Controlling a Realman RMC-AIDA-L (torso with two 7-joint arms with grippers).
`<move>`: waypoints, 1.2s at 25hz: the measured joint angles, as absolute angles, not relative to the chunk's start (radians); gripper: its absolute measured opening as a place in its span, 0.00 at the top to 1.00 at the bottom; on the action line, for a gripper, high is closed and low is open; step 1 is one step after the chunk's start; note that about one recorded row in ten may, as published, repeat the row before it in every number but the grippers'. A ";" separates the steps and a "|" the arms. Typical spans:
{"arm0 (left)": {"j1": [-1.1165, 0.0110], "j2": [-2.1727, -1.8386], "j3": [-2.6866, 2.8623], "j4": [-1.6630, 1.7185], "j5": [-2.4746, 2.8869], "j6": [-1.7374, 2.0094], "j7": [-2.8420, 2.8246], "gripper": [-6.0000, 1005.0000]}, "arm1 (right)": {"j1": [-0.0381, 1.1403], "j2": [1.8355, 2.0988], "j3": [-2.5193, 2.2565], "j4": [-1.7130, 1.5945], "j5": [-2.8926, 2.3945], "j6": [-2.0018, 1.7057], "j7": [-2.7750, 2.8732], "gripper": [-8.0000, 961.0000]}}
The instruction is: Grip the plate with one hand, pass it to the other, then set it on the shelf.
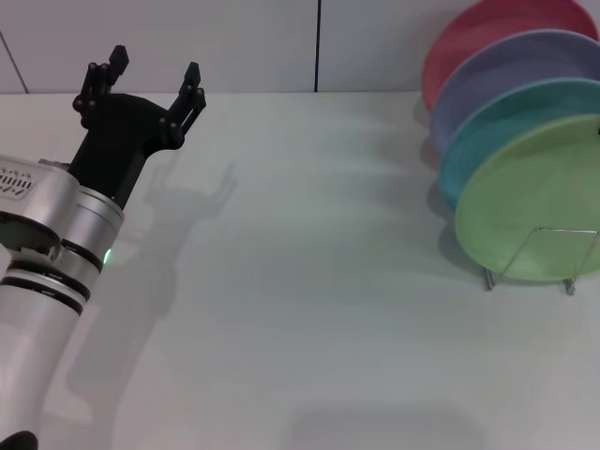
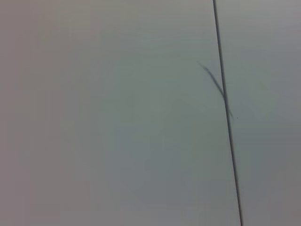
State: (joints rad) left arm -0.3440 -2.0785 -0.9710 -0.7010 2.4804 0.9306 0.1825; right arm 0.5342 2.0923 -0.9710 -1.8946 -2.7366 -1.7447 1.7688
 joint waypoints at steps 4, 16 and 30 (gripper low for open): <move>-0.349 -2.078 -0.971 -0.700 2.480 0.925 0.182 0.16 | 0.535 2.092 -0.973 -1.891 -2.741 -1.748 1.781 0.73; -0.368 -2.074 -0.980 -0.681 2.481 0.911 0.178 0.16 | 0.547 2.092 -0.976 -1.907 -2.691 -1.818 1.878 0.34; -0.405 -2.070 -1.000 -0.611 2.485 0.954 0.110 0.16 | 0.469 2.092 -0.841 -1.920 -2.170 -1.581 1.962 0.34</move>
